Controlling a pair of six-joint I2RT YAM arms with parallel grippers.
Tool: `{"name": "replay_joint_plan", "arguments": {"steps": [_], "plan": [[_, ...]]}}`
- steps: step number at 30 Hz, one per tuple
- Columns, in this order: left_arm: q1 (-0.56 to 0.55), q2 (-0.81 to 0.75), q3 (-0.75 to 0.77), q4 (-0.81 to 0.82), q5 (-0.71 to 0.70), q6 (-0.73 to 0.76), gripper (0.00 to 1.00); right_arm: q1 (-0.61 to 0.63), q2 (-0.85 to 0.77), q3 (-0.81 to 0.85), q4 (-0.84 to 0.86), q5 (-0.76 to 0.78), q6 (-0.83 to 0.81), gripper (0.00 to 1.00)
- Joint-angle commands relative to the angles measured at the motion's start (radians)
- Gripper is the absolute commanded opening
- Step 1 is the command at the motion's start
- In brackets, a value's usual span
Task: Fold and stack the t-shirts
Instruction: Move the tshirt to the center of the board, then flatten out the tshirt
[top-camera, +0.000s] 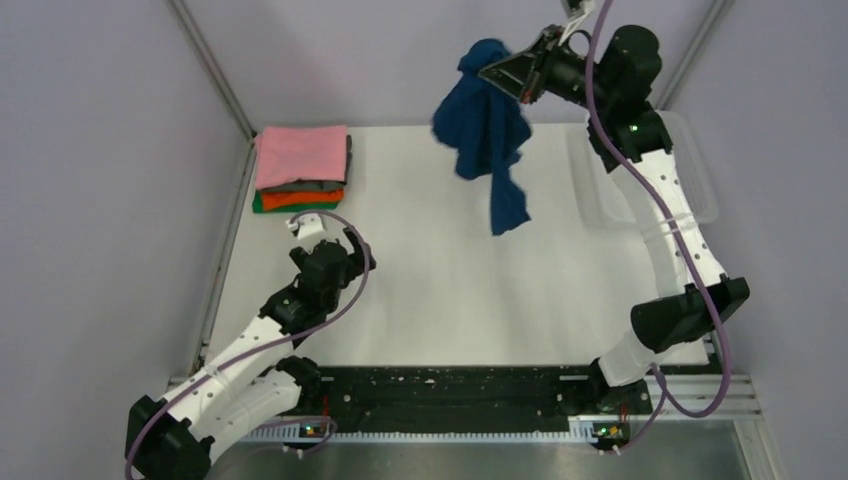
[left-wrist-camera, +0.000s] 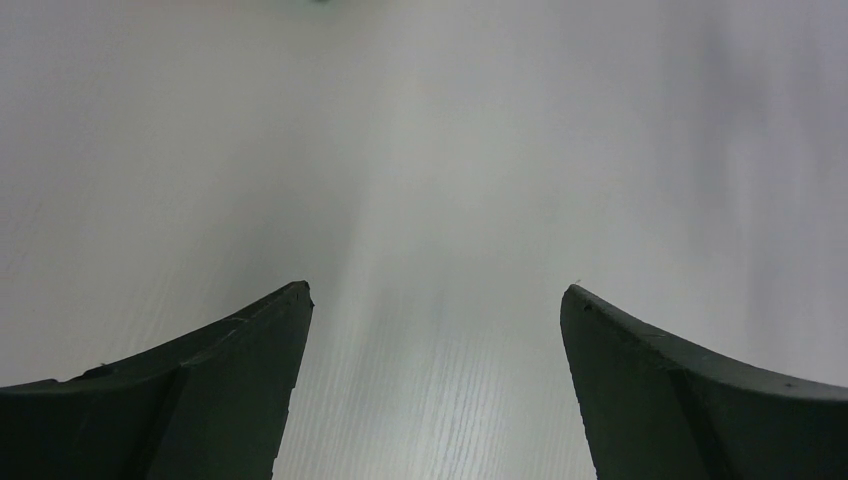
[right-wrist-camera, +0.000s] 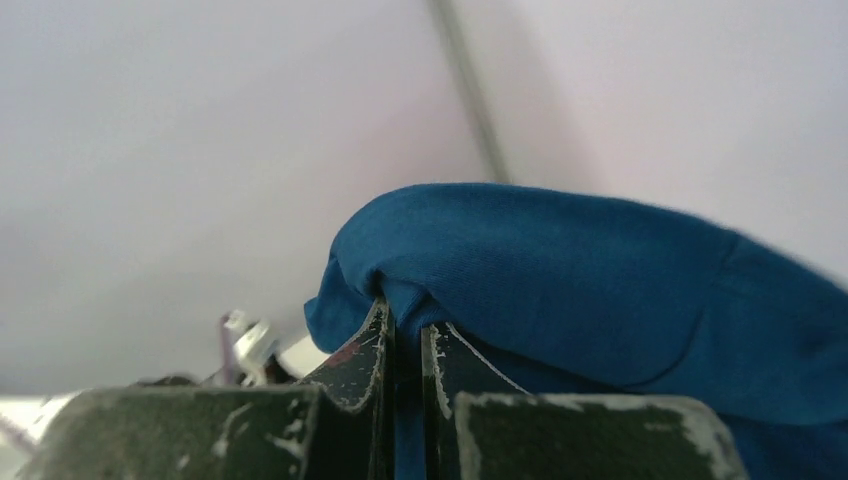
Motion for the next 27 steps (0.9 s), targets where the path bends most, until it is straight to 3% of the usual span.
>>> {"name": "replay_joint_plan", "arguments": {"steps": [1, 6, 9, 10, 11, 14, 15, 17, 20, 23, 25, 27], "plan": [[0.0, -0.025, 0.025, -0.014, -0.042, -0.021, 0.99, 0.084, -0.023, -0.068, 0.051, -0.135, 0.019, 0.0], [-0.001, -0.036, 0.024, -0.047, -0.1, -0.053, 0.99, 0.068, -0.106, -0.456, 0.135, -0.141, 0.054, 0.0], [-0.001, -0.028, 0.025, -0.047, -0.102, -0.055, 0.99, 0.043, -0.175, -0.789, 0.172, 0.019, 0.036, 0.08], [-0.001, -0.023, 0.027, -0.05, -0.104, -0.056, 0.99, 0.021, -0.191, -0.885, 0.172, 0.086, 0.032, 0.17], [-0.001, -0.02, 0.03, -0.053, -0.106, -0.057, 0.99, 0.002, -0.202, -0.966, 0.17, 0.155, 0.035, 0.33], [-0.001, 0.0, 0.032, -0.045, -0.104, -0.062, 0.99, -0.057, -0.225, -1.083, 0.08, 0.342, 0.026, 0.93], [-0.001, 0.009, 0.031, -0.039, -0.102, -0.063, 0.99, -0.062, -0.24, -1.086, 0.031, 0.411, 0.011, 0.98], [0.0, 0.037, 0.04, -0.033, -0.081, -0.061, 0.99, -0.064, -0.286, -1.096, -0.024, 0.511, -0.016, 0.99], [0.0, 0.098, 0.1, -0.087, 0.0, -0.075, 0.99, -0.062, -0.383, -1.148, -0.012, 0.546, -0.033, 0.99], [-0.002, 0.164, 0.163, -0.155, 0.193, -0.076, 0.99, -0.052, -0.466, -1.199, -0.003, 0.534, -0.072, 0.99], [-0.012, 0.196, 0.141, -0.086, 0.33, -0.055, 0.99, -0.036, -0.501, -1.224, 0.003, 0.54, -0.098, 0.99], [-0.031, 0.248, 0.129, -0.025, 0.38, -0.046, 0.99, -0.015, -0.52, -1.237, 0.028, 0.545, -0.118, 0.99]]}}
